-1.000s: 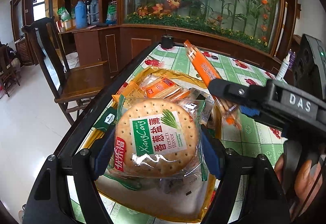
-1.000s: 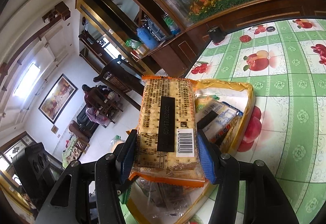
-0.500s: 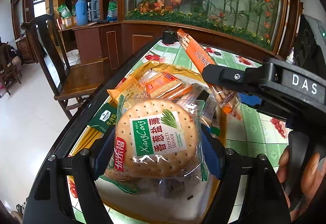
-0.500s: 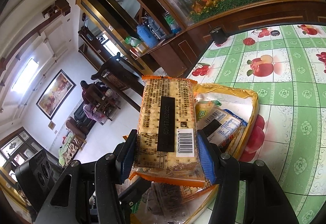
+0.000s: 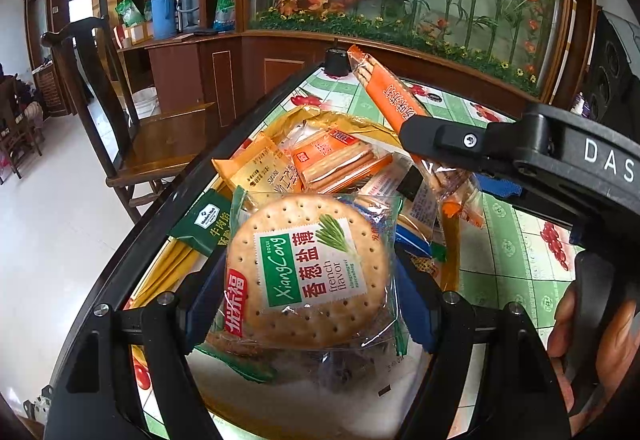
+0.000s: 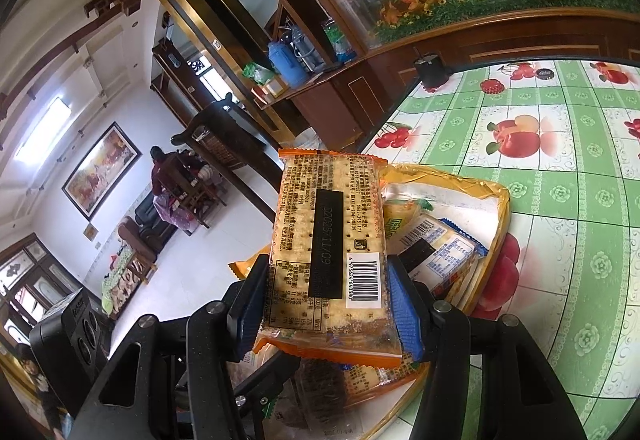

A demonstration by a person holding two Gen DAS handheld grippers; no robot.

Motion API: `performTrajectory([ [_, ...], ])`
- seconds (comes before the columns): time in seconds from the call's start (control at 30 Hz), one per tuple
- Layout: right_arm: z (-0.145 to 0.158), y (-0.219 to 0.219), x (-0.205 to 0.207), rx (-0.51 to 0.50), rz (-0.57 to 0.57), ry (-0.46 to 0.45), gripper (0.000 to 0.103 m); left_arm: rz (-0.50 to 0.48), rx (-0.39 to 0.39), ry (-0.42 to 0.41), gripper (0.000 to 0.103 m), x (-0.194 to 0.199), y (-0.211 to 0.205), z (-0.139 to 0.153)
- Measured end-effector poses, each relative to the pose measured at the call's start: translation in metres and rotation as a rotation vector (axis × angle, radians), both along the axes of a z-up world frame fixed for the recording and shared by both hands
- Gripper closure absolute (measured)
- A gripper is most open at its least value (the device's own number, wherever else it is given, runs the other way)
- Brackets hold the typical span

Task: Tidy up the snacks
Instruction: 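Lower both packs into the white tray and open both tools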

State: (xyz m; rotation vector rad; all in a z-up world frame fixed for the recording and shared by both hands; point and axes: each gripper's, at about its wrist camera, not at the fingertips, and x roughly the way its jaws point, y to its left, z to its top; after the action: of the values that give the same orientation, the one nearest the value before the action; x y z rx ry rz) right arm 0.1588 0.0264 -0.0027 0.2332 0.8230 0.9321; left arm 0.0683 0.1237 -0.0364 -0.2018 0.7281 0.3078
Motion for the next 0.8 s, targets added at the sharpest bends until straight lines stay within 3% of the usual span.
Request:
performTrajectory([
  [0.8,-0.011,0.015,0.007,-0.135,-0.017,-0.059,0.046,-0.008,-0.005,0.027,0.025,0.006,-0.001,-0.007],
])
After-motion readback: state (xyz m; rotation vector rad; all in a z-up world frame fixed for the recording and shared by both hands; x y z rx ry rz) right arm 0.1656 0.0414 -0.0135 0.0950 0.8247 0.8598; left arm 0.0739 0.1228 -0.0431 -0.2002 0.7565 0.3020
